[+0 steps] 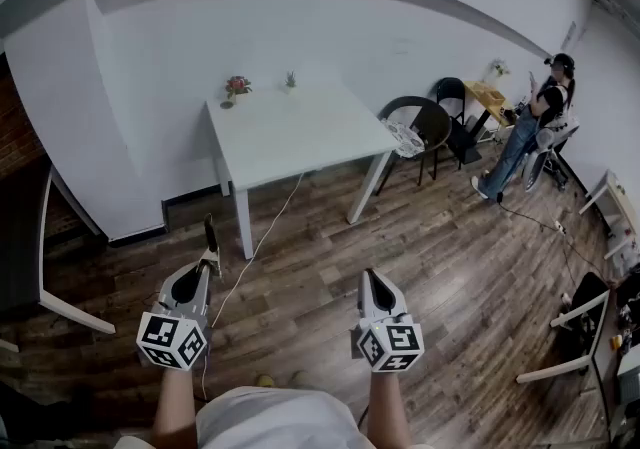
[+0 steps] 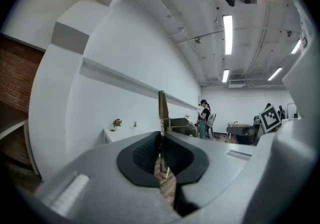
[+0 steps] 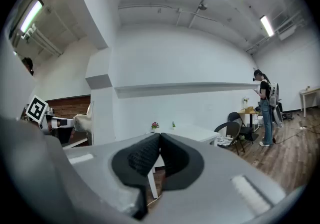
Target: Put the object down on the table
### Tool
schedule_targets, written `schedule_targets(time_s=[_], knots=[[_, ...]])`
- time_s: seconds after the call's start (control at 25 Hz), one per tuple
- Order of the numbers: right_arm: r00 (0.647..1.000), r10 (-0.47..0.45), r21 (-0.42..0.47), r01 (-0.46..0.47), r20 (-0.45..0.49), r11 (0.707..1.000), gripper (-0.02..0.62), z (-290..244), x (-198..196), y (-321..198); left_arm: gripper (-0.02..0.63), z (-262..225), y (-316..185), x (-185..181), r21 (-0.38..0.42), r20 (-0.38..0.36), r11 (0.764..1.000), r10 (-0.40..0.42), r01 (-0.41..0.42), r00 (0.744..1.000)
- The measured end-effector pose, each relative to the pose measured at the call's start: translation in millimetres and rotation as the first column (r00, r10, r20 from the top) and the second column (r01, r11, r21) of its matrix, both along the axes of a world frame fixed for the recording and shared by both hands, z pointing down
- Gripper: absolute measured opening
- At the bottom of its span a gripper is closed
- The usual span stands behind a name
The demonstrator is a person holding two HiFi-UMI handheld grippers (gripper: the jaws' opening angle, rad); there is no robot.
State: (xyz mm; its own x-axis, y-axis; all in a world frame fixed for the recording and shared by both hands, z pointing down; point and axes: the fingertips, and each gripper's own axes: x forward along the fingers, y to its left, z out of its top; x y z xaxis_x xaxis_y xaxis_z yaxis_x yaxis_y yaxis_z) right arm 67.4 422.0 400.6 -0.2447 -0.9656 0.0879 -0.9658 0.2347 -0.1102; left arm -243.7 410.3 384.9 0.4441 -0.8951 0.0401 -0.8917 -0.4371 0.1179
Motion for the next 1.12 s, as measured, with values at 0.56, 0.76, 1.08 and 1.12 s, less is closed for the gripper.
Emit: schedule_targets(time_s=[0.56, 0.76, 1.08, 1.12], knots=[[1.000, -0.009, 0.034, 0.009, 0.020, 0.999, 0.003, -9.7, -6.5, 7.7, 0.011, -3.1, 10.2, -0.8, 0.010, 0.009, 1.000, 0.011, -0.011, 1.000], [1.000, -0.012, 0.020, 0.012, 0.012, 1.000, 0.003, -6.8, -11.9, 13.1, 0.009, -1.4, 14.9, -4.2, 0.006, 0.004, 1.000, 0.017, -0.017, 1.000], [1.000, -0.008, -0.008, 0.008, -0.008, 1.000, 0.003, 6.1, -10.3, 13.3, 0.011, 11.1, 9.1, -1.1, -0.013, -0.001, 0.999, 0.031, -0.031, 1.000], [1.000, -0.007, -0.010, 0.007, -0.009, 1.000, 0.003, 7.3, -8.6, 11.1, 0.011, 12.7, 6.5, 0.7, -0.016, -0.001, 0.999, 0.033, -0.033, 0.999]])
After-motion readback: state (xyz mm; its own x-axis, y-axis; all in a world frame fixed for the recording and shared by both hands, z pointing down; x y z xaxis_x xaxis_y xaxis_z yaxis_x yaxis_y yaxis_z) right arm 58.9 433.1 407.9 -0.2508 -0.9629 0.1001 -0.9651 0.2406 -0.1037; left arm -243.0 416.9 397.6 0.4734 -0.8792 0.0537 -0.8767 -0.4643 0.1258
